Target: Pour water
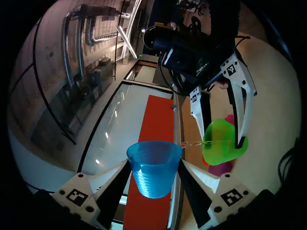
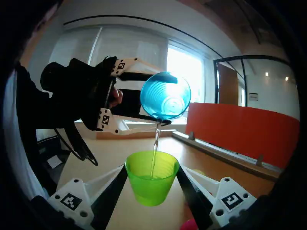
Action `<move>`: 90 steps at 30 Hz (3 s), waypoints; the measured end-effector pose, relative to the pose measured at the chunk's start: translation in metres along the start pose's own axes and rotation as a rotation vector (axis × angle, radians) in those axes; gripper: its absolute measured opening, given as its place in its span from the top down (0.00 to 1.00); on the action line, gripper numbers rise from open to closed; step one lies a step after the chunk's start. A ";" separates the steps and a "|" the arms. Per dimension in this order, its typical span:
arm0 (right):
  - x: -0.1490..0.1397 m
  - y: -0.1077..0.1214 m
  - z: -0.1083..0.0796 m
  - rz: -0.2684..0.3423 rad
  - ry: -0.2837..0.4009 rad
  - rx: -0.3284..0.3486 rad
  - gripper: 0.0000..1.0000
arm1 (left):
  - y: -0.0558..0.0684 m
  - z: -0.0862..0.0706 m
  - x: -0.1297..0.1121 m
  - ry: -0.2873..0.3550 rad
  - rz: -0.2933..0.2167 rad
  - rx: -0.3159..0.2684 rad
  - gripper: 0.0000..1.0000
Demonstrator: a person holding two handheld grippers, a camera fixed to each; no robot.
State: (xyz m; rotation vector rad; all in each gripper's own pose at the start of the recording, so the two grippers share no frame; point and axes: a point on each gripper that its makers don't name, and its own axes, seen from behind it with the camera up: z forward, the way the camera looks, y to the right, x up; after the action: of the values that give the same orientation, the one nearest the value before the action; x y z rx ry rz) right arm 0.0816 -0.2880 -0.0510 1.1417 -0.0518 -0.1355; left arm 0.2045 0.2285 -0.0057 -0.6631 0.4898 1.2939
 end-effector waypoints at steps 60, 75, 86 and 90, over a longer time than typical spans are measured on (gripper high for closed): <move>0.005 0.010 -0.004 -0.005 0.013 -0.026 0.10 | -0.013 0.009 0.003 -0.007 0.154 0.016 0.17; 0.006 0.010 -0.003 -0.010 0.015 -0.026 0.09 | -0.012 0.006 0.005 -0.009 0.200 0.023 0.17; 0.006 0.012 -0.003 -0.007 0.015 -0.029 0.10 | -0.010 0.005 0.006 -0.010 0.207 0.022 0.17; 0.006 0.013 -0.004 -0.009 0.016 -0.030 0.10 | -0.010 0.006 0.005 -0.011 0.209 0.021 0.17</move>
State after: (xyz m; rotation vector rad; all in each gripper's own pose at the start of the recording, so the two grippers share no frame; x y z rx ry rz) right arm 0.0886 -0.2802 -0.0411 1.1127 -0.0302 -0.1344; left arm 0.2154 0.2348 -0.0033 -0.5984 0.5749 1.4857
